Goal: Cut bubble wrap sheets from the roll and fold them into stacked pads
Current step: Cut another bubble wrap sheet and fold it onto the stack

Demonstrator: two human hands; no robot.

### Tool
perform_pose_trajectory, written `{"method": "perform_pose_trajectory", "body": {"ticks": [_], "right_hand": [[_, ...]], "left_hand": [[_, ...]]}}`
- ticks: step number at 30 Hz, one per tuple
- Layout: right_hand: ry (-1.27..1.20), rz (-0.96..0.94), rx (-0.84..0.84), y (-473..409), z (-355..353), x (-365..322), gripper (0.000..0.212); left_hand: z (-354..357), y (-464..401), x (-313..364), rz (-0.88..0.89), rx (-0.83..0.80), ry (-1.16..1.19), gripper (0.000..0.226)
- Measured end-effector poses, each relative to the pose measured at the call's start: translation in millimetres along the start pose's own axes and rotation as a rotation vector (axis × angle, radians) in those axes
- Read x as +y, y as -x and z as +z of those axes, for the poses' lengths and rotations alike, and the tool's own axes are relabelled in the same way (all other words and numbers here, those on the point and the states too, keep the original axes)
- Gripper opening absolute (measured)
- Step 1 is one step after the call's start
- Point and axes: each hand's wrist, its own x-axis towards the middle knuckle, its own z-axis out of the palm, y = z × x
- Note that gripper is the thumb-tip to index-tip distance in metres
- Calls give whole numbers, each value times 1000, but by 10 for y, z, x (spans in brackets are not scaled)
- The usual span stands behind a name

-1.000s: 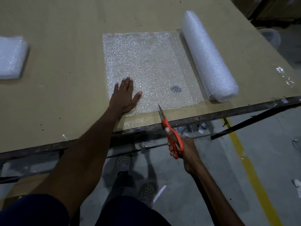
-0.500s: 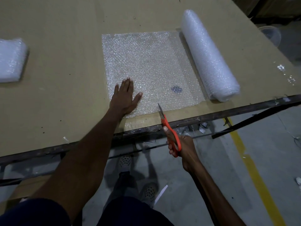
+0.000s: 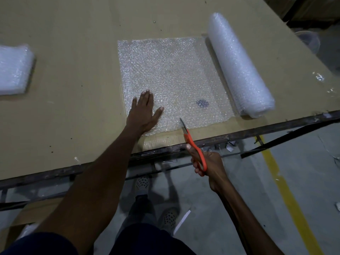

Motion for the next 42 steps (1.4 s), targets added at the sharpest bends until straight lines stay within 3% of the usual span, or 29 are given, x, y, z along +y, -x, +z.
{"method": "perform_pose_trajectory", "body": {"ticks": [5,28,42], "right_hand": [[-10,1,3,-17,43,-39,58],[-34,-20,-36,-91,153,-202,40],[-16,-45,-25,-219,206,-255,42]], "left_hand": [[3,6,3,-5,-3,8,80],[5,13,-19,14,-5,-7,84],[15,18,-22,9,-8,12,83]]}}
